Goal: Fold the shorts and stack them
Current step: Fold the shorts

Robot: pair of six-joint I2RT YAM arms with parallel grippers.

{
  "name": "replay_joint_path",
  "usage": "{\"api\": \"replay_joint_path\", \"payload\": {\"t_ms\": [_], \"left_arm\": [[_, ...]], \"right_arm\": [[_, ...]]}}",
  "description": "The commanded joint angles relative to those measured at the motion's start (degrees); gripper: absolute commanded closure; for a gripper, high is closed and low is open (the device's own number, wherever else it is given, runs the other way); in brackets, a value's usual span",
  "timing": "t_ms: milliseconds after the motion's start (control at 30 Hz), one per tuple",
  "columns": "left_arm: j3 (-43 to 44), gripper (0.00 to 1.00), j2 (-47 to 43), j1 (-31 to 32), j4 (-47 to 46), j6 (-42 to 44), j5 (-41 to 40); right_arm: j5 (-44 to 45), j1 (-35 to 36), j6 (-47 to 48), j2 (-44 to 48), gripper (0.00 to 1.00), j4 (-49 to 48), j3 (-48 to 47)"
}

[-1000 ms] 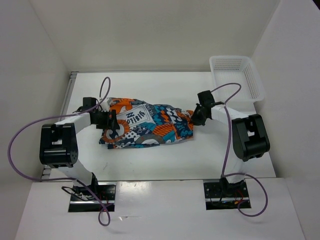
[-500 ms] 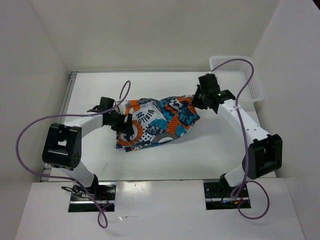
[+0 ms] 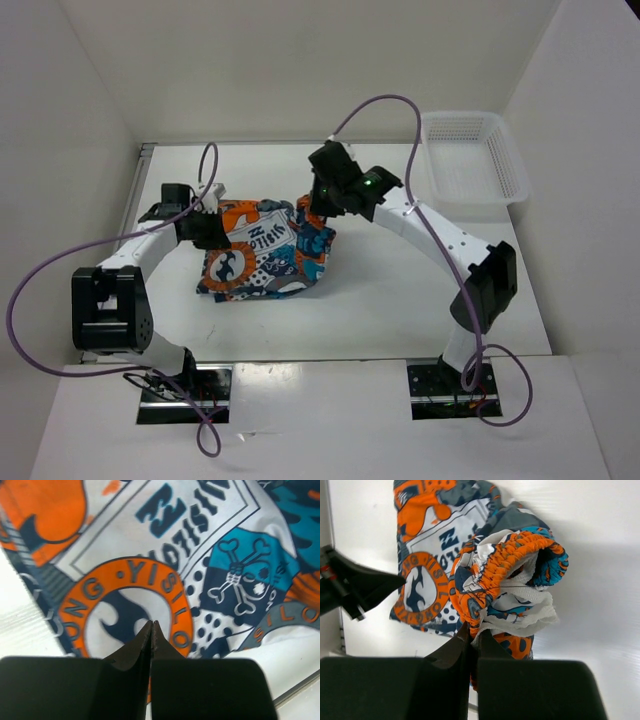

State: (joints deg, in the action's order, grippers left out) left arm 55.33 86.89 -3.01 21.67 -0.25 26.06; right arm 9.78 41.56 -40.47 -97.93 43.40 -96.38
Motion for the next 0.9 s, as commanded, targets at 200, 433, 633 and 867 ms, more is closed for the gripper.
{"api": "replay_joint_path", "payload": {"t_ms": [200,433,633,867], "left_arm": [[-2.6,0.98,-1.3,-8.3,-0.4,0.3,-6.5],[-2.1,1.0,2.0,-13.9,-1.5,0.3,-8.3],[-3.2,1.0,4.2,-13.9,-3.6,0.3,-4.2],[-3.7,1.0,2.6,-13.3,-4.1,0.3,1.1]], "right_arm": [[3.4,5.1,-3.7,-5.8,1.0,3.7,-8.2],[4.7,2.0,-5.5,1.7,1.0,3.1,1.5],[5.2,-3.4,-6.0,9.5,1.0,2.6,10.8],[5.2,-12.5,-3.1,15.6,1.0,3.6,16.7]]}}
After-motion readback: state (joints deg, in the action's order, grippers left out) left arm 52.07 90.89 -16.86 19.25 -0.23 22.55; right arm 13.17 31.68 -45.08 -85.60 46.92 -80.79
